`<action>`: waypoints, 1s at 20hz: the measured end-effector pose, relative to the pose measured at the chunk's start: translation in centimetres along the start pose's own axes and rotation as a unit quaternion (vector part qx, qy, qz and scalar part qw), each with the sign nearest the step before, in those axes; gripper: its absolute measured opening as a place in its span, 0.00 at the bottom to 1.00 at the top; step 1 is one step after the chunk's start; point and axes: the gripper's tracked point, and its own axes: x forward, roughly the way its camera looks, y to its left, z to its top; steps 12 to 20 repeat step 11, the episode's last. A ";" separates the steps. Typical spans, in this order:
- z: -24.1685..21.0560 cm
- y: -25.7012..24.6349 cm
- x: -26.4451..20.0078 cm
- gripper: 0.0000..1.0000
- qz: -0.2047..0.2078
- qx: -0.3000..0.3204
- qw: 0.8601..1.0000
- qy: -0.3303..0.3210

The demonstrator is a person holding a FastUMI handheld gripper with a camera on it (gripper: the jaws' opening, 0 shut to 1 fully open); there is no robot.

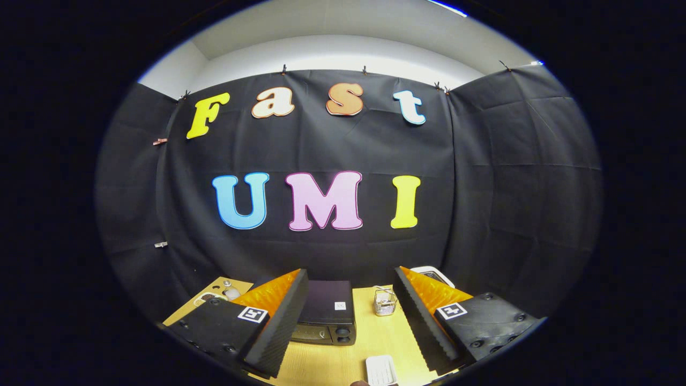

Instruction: Open the toaster oven, put the food inside, and close the toaster oven door.

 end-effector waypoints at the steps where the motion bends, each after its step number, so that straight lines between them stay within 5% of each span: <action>1: 0.0 -0.3 -0.1 0.98 -0.001 -0.004 1.000 -0.002; 20: 0.3 -1.5 0.2 0.98 -0.004 0.005 1.000 0.002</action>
